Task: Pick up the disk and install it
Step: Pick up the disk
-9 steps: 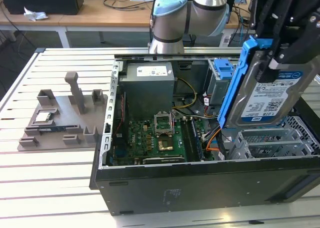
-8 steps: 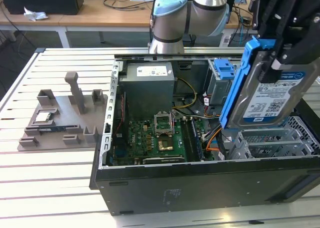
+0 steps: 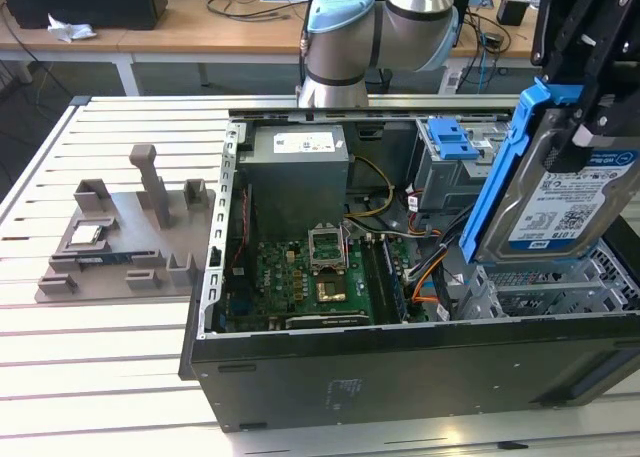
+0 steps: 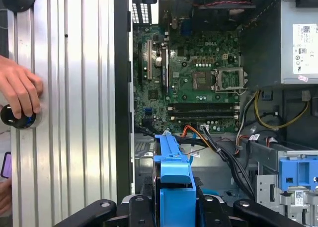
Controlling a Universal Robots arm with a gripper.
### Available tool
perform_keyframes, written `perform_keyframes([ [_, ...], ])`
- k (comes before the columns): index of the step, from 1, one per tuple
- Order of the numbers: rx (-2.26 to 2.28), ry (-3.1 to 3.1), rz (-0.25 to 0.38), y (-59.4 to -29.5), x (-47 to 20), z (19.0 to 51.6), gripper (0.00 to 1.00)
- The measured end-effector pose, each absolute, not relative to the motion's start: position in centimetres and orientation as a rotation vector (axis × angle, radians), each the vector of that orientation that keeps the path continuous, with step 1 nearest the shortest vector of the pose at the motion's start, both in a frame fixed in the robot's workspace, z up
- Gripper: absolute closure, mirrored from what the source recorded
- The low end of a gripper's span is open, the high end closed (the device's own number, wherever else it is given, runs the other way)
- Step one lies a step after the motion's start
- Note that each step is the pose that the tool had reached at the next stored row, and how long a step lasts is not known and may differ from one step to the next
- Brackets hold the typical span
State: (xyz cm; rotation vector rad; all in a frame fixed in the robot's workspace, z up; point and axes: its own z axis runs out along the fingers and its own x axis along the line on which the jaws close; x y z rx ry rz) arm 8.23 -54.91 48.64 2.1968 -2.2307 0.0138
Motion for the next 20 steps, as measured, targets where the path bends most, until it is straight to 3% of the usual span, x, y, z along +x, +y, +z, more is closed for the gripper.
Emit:
perform_keyframes([
  [20,2.181,-2.285,-0.033,-55.4,11.7,47.7,0.64],
])
